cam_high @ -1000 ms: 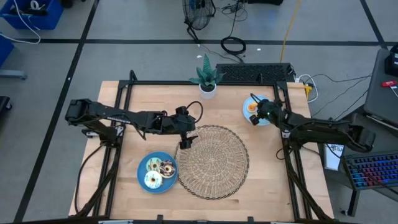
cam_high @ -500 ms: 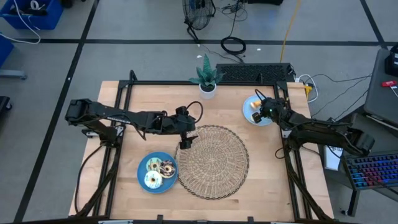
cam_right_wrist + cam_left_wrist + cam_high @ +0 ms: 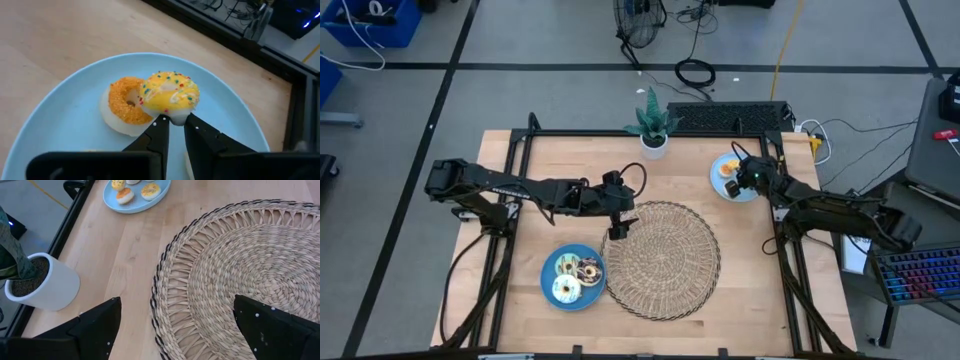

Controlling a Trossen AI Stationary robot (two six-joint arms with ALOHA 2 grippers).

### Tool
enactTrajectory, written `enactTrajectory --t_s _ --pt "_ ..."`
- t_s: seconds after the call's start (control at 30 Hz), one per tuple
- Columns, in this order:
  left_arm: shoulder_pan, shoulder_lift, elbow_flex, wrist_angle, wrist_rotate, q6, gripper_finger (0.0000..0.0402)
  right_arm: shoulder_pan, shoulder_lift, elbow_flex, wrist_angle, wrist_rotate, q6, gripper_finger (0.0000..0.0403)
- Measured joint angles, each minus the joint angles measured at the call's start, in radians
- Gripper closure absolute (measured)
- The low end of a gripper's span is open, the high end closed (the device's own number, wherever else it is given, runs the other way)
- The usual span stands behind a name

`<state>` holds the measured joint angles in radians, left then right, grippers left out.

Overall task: Pick & Place donuts
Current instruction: Put the small yellow donut on the light blue plate

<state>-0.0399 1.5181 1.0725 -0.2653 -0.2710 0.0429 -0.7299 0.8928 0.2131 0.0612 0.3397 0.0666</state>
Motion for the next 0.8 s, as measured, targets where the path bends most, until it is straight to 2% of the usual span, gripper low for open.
enactTrajectory --t_s 0.67,0.8 --pt "0.000 0.000 0.000 0.000 0.004 -0.004 0.0025 -0.015 0.000 0.000 0.038 0.000 -0.001 0.0361" --pt "0.000 0.000 0.000 0.000 0.004 -0.007 0.0024 -0.015 0.000 0.000 0.031 0.058 -0.008 0.0373"
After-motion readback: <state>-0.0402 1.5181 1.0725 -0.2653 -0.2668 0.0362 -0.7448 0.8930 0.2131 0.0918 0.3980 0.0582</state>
